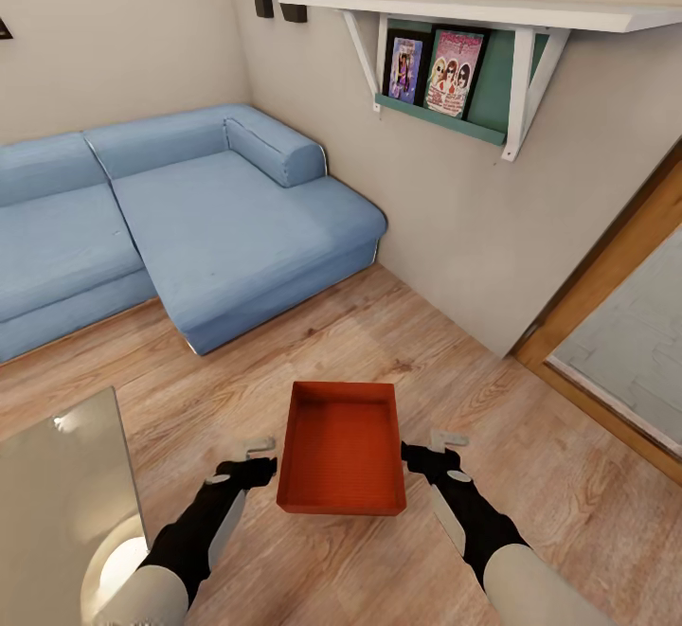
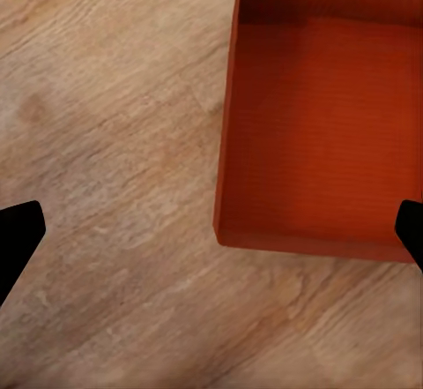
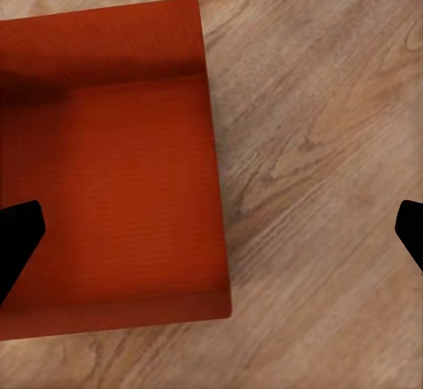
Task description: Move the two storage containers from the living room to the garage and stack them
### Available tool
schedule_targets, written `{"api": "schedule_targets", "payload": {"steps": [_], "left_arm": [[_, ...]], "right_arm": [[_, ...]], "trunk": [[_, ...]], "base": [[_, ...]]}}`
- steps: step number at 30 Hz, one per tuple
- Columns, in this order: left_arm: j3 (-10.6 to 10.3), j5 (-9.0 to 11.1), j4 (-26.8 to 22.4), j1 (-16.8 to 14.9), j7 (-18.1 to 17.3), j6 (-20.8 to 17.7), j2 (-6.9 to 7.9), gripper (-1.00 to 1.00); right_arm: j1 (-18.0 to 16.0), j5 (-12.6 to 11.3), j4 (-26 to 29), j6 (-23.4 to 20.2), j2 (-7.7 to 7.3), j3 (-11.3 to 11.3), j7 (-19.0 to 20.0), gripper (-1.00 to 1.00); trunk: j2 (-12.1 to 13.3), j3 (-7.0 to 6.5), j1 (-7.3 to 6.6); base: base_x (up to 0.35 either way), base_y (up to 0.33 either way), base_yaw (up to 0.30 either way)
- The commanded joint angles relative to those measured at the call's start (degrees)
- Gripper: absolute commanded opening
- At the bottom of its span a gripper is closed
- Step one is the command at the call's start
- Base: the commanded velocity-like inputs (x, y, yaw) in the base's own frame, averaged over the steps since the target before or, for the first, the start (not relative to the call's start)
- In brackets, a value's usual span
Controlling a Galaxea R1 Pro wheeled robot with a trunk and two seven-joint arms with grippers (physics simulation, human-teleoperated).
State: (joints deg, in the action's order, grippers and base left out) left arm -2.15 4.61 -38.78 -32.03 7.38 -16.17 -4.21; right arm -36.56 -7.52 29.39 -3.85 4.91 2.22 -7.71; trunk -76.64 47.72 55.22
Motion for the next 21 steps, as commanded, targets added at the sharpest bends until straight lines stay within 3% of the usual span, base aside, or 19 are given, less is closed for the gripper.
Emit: {"api": "schedule_targets", "payload": {"steps": [1, 4, 13, 16, 17, 21], "left_arm": [[-0.23, 0.5, 0.12, -0.6, 0.44, -0.28, 0.01, 1.0], [-0.2, 0.43, 0.25, -1.21, 0.44, -0.2, 0.0, 1.0], [-0.15, 0.54, -0.01, -1.5, 0.44, -0.26, -0.1, 1.0], [-0.17, 0.57, -0.23, -1.71, 0.44, -0.2, -0.8, 1.0], [-0.22, 0.44, -0.81, -1.8, 0.44, -0.12, -1.88, 1.0], [-0.21, 0.38, -1.08, -1.81, 0.51, 0.09, -1.87, 1.0]], "right_arm": [[0.0, -0.3, 0.22, -0.3, -0.03, 0.29, -0.36, 1.0], [0.0, 1.32, 0.25, -0.35, 0.0, 0.22, -0.61, 1.0], [0.0, 2.03, 0.46, -0.38, -0.06, 0.1, -1.16, 1.0], [0.0, 2.05, 0.49, -0.54, -0.07, 0.21, -1.17, 1.0], [0.0, 2.02, 0.49, -0.79, -0.07, 0.24, -1.17, 1.0], [0.0, 2.08, 0.53, -1.04, -0.01, 0.24, -1.17, 1.0]], "trunk": [[-0.02, 0.04, 0.0], [-0.02, 0.04, 0.0], [-0.02, 0.07, 0.0], [-0.02, 0.26, 0.0], [-0.02, 0.35, 0.0], [-0.02, 0.72, 0.0]], "base": [[0.0, 0.0, 0.0], [0.0, 0.0, 0.0], [0.0, 0.0, 0.0], [0.0, 0.0, 0.0], [0.0, 0.0, 0.0], [0.0, 0.0, 0.0]]}}
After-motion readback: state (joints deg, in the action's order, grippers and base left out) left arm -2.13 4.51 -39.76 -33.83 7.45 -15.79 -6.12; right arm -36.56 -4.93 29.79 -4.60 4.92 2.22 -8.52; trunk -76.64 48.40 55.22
